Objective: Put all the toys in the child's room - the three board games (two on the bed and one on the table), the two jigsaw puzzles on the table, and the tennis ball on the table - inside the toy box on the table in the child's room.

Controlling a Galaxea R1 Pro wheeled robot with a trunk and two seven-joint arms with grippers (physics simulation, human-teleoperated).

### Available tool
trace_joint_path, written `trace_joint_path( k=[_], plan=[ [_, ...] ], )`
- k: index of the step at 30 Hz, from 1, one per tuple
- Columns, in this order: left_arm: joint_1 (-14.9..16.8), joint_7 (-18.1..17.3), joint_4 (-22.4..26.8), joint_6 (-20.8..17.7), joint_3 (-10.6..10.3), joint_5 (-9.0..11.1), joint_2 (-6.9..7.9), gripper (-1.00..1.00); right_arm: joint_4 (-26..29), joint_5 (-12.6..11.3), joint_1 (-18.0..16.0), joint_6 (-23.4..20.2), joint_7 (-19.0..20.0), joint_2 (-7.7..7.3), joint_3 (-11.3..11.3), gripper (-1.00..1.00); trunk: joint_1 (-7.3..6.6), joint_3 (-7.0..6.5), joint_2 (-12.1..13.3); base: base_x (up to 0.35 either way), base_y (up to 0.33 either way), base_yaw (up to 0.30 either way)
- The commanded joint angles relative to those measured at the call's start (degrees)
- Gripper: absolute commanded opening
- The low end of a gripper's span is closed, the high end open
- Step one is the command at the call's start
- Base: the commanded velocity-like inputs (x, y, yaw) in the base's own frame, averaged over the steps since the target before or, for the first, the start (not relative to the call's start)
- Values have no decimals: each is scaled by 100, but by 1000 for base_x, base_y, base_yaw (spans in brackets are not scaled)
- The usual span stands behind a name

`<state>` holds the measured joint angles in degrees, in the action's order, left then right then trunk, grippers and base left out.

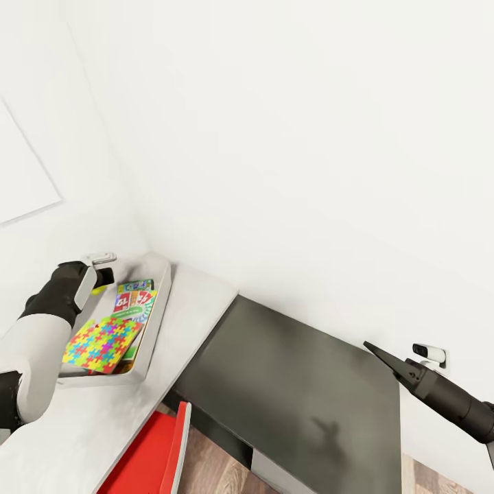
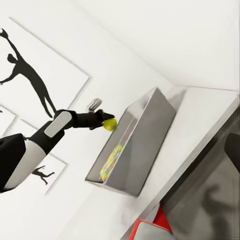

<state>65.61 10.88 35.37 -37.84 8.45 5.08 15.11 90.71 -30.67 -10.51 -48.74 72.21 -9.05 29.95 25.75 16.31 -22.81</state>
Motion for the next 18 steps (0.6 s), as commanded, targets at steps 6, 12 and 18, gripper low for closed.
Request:
trace_joint_path(
  k=[6, 12, 18],
  plan=[
    [4, 34, 5, -28, 9, 54, 8, 100, -9, -19, -4, -39, -108, -1, 2, 100, 3, 11, -11, 0, 0, 0],
    [4, -11, 13, -56, 24, 60, 22, 100, -23, -18, -5, -34, -119, -1, 3, 100, 3, 11, -11, 0, 0, 0],
    [7, -527, 292, -591, 123, 205, 471, 100, -27, -18, -5, -30, -114, -11, 23, 100, 3, 8, -11, 0, 0, -1]
  ],
)
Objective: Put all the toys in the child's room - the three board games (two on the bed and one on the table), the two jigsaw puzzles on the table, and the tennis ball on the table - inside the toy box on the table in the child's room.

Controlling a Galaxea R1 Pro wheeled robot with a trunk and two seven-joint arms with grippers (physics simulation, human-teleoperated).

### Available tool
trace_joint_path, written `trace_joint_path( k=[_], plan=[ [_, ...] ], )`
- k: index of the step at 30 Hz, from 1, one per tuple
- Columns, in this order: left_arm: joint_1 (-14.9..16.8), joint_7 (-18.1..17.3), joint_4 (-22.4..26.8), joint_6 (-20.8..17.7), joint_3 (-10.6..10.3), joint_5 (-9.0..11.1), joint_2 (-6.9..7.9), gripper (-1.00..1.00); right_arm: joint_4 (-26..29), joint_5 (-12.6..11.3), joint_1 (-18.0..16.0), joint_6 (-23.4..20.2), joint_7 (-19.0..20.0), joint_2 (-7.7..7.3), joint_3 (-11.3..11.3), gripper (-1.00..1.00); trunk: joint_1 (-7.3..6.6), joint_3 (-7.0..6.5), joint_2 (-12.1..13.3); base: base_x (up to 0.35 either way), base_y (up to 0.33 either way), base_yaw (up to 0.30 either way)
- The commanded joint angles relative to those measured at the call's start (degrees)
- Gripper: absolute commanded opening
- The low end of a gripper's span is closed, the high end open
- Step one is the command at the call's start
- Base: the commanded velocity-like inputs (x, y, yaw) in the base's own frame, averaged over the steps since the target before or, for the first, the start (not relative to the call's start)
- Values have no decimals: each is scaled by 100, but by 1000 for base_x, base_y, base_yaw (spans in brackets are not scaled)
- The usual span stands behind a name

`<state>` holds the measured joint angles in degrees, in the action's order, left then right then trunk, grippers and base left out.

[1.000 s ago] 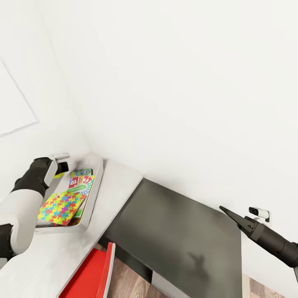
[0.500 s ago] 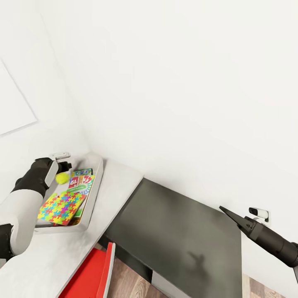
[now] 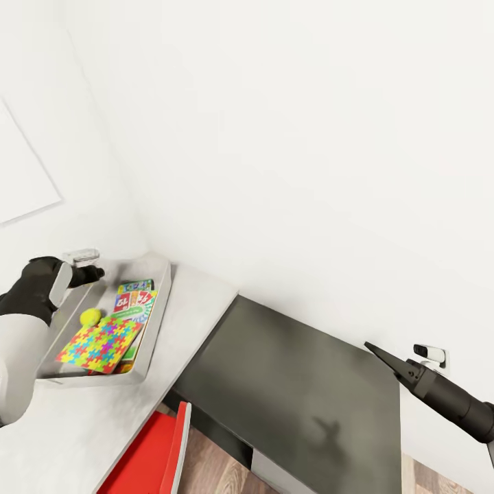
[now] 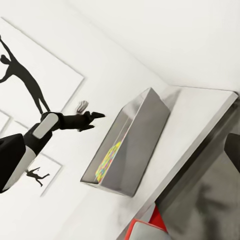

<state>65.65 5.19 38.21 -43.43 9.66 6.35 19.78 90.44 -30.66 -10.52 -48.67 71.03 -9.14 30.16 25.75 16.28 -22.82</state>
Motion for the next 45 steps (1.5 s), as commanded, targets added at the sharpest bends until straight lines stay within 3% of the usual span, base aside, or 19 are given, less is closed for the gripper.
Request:
trace_joint_path(
  k=[1, 3, 6, 11, 13, 16, 19, 22, 25, 45],
  plan=[
    [3, -305, 91, -254, 41, 173, 122, 100, 0, -19, -4, -37, 5, -1, 4, 100, 4, 7, -10, 0, 0, -34],
    [2, -1146, 280, -700, 144, 382, 364, 100, 6, -19, -3, -35, 6, 5, 6, 100, 4, -6, -10, 0, 0, -79],
    [-3, -2553, 463, -1358, 234, 547, 885, 100, 4, -22, -3, 51, 13, 3, 7, 100, 4, -29, -10, 0, 0, -119],
    [-73, -5612, 533, -1628, 261, 570, 1722, 100, 3, -27, -3, 154, 30, 6, 3, 100, 4, -70, -10, 0, 0, -137],
    [-174, -6623, 542, -1647, 258, 550, 2004, 100, 7, -27, -3, 166, 32, 7, 0, 100, 4, -86, -10, 0, 0, -141],
    [-422, -7605, 543, -1656, 256, 556, 2406, 100, 6, -27, -3, 183, 36, 2, 5, 100, 4, -112, -10, -76, 0, -142],
    [-643, -8396, 493, -1651, 259, 552, 2671, 100, 8, -27, -3, 228, 41, 2, 7, 100, 4, -137, -10, -241, 0, -142],
    [-818, -8826, 463, -1613, 260, 542, 2730, 100, 9, -27, -3, 240, 42, 2, 7, 100, 4, -162, -10, -209, -35, -142],
    [-899, -8949, 461, -1597, 266, 549, 2744, 100, 9, -27, -3, 243, 42, 1, 7, 100, 4, -187, -10, -239, -123, -142],
    [-940, -9161, 517, -1590, 265, 575, 2751, 100, 0, -27, -3, 244, 42, 0, 7, 100, 4, -355, -10, -281, -131, -147]
  ],
)
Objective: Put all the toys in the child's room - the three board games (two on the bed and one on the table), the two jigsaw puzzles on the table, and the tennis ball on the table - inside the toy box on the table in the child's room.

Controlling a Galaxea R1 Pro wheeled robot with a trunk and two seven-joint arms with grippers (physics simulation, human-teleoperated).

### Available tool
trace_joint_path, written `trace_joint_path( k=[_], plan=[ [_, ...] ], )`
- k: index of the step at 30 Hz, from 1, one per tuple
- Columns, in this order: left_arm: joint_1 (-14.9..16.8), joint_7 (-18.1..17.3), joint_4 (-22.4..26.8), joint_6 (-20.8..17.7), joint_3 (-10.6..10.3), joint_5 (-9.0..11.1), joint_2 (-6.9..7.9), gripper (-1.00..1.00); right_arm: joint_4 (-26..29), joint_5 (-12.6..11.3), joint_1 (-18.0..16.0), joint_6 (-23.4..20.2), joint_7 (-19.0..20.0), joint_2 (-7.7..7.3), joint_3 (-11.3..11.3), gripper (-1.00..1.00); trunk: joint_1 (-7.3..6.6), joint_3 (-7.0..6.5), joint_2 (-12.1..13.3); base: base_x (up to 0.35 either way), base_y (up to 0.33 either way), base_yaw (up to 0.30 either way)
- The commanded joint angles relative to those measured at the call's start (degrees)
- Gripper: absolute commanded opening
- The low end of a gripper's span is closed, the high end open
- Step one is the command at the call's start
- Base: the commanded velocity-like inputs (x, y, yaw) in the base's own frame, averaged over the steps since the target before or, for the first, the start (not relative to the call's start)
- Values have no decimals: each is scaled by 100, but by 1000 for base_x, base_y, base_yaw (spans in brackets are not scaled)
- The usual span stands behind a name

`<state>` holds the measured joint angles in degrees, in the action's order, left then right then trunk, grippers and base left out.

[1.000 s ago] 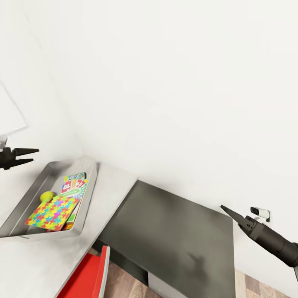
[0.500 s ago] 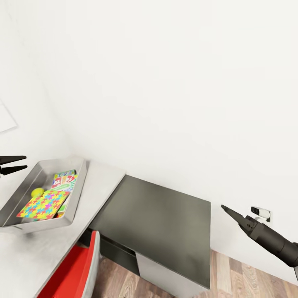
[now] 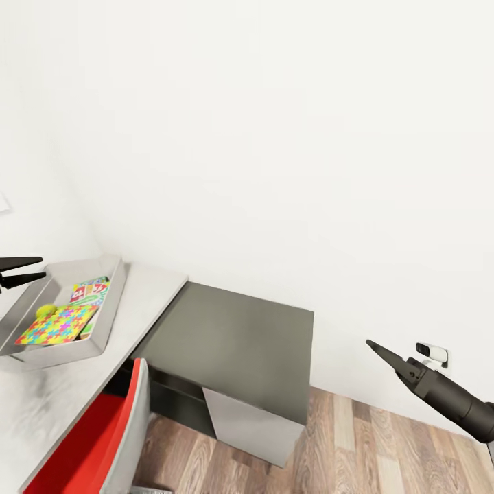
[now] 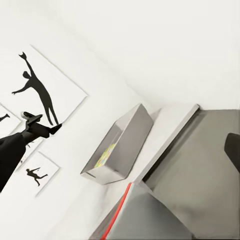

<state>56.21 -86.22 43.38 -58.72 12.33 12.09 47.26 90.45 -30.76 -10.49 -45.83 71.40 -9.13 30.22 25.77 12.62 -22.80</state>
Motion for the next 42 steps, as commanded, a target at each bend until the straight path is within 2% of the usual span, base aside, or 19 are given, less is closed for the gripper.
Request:
trace_joint_path(
  k=[1, 9, 13, 17, 19, 20, 22, 23, 25, 27, 31, 42],
  plan=[
    [4, -23, 2, -60, -2, 0, 3, 100, -1, -18, -6, -40, 5, -1, 1, 100, 1, 3, -11, -187, -55, -161],
    [4, -27, 39, -60, -23, 9, -41, 100, -1, -18, -6, -38, 1, 1, 8, 100, 1, -44, -11, -44, -13, -126],
    [4, -26, 567, -105, -185, 14, -314, 100, 5, -18, -6, -32, -16, 7, -11, 100, 1, -45, -11, -1, 0, -6],
    [4, -20, 896, -125, -334, 9, -757, 100, 0, -18, -6, -31, -22, 8, -8, 100, 1, -45, -11, 0, 0, -1],
    [4, -6, 957, -124, -480, -8, -1162, 100, 0, -18, -6, -31, -21, 8, -8, 100, 1, -45, -11, 0, 0, 0],
    [4, 1, 965, -124, -537, -13, -1275, 100, -1, -18, -6, -31, -21, 8, -6, 100, 1, -45, -11, 0, 0, 0],
    [4, 22, 989, -108, -843, -41, -1711, 100, -1, -18, -6, -31, -21, 3, 0, 100, 1, -49, -11, 0, 0, -60],
    [4, 28, 993, -104, -935, -52, -1806, 100, -1, -18, -6, -31, -19, 2, 2, 100, 1, -53, -11, 0, 0, -115],
    [4, 63, 1001, -90, -1270, -87, -2110, 100, -1, -18, -6, -31, -12, -2, 6, 100, 1, -62, -11, 0, 0, -164],
    [4, 120, 1003, -84, -1423, -107, -2245, 100, -1, -18, -6, -31, -6, -9, 8, 100, 1, -73, -11, 0, 0, -190],
    [4, 238, 1006, -75, -1549, -117, -2358, 100, -1, -18, -6, -31, -1, -19, 10, 100, 1, -98, -11, -2, 0, -209],
    [-4, 265, 1006, -78, -1584, -119, -2363, 100, -1, -24, -6, -31, 5, -16, 10, 100, 1, -169, -11, -177, 0, -217]
  ],
)
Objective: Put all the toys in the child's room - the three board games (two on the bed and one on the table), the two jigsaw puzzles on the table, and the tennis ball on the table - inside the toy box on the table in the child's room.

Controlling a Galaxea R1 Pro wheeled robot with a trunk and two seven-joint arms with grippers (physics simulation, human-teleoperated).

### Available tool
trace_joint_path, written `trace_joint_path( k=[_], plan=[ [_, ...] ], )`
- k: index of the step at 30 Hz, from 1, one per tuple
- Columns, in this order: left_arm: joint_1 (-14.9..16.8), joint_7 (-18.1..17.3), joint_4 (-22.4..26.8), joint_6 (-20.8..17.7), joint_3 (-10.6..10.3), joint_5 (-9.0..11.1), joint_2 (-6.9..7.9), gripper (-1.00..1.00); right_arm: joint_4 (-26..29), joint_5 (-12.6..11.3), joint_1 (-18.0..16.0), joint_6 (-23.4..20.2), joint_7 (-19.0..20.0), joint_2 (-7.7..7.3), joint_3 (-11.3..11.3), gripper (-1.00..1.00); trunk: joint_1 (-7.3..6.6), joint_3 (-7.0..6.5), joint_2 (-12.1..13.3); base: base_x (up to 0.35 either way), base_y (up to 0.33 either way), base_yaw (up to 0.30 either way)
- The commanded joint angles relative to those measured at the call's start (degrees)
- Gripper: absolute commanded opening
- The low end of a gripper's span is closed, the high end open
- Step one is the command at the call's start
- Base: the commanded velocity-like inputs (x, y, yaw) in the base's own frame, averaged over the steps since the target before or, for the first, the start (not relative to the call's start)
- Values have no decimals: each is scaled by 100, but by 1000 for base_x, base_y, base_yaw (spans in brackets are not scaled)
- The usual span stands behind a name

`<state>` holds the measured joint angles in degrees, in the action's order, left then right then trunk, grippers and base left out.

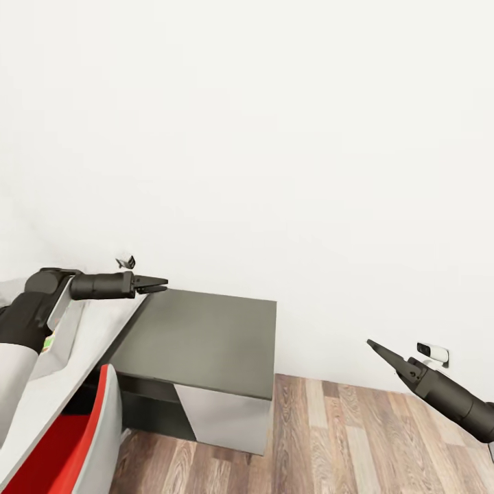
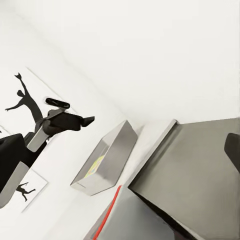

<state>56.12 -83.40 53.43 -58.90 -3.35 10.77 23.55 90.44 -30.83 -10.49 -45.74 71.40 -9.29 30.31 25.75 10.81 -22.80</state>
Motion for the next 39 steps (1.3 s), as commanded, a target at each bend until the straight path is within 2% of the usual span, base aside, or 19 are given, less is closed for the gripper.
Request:
trace_joint_path(
  k=[1, 16, 24, 32, 39],
  plan=[
    [3, -15, 1, -60, -16, 13, 8, 100, -2, -17, -6, -40, 5, -2, 1, 100, 3, 5, -11, -73, 0, -218],
    [-5, -17, 1, -60, -30, 7, -2, 100, -9, -26, -6, -48, 30, -36, 41, 100, 3, -95, -11, -50, 0, -218],
    [-94, -10, 1, -50, -35, 5, -8, 100, -9, -26, -4, -42, 32, -38, 45, 100, 3, -151, -11, -260, 0, -205],
    [-134, -8, 1, -48, -34, 4, -11, 100, -9, -28, 2, 153, 32, -38, 45, 100, 3, -222, -11, -311, 0, -66],
    [-234, -1, 1, -33, -34, 12, -16, 100, -9, -28, 3, 186, 39, -30, 45, 100, 3, -288, -11, -69, 0, -5]
  ],
)
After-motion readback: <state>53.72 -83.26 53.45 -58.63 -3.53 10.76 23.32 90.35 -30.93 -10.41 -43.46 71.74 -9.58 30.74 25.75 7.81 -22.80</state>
